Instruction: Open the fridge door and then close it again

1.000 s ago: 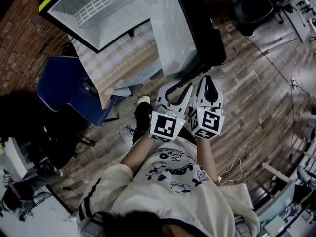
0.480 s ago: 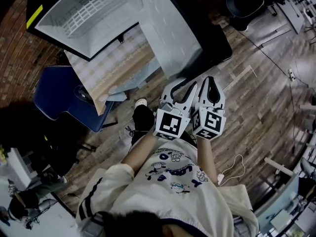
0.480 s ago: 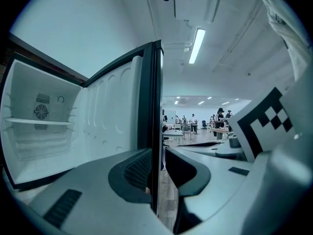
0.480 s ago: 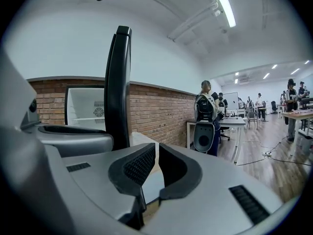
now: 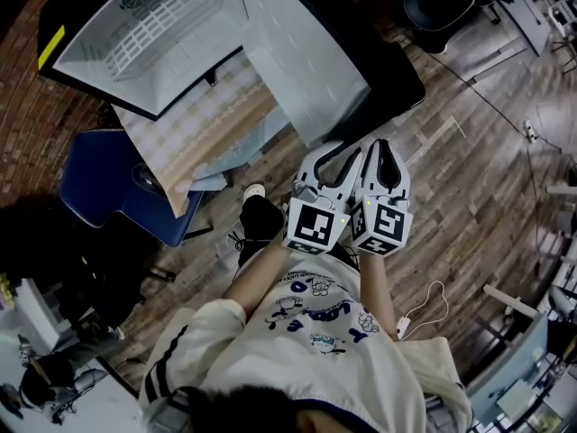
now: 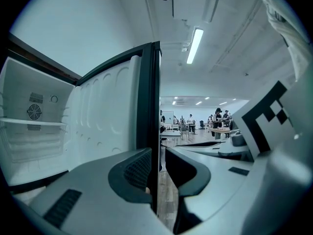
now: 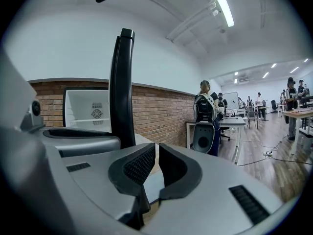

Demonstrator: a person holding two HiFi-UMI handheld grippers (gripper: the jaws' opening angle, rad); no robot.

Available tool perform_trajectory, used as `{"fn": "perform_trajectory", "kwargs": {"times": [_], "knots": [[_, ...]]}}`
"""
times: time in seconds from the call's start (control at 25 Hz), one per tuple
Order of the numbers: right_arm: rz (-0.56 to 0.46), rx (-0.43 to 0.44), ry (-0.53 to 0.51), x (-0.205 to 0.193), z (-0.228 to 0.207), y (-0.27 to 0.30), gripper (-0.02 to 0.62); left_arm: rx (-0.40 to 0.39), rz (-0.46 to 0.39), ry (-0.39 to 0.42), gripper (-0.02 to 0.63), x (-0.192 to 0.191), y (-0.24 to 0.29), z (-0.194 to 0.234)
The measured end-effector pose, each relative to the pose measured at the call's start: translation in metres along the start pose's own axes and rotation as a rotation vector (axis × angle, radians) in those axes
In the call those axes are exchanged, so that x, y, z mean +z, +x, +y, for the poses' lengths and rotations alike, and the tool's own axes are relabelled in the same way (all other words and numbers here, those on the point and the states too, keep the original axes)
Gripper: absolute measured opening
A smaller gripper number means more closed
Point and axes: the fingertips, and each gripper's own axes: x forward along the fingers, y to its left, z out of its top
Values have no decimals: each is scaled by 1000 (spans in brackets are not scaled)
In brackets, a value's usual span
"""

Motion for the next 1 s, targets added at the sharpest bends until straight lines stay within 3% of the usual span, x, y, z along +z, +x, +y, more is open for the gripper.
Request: {"fn": "perform_trajectory", "kwargs": {"times": [0.6,1.0], "knots": [[-1,66,-21,2,-5,19,43,-4,4,12,97,0,5,-4],[21,239,-43,0,6,28,43,8,11,24,97,0,6,-8]]}}
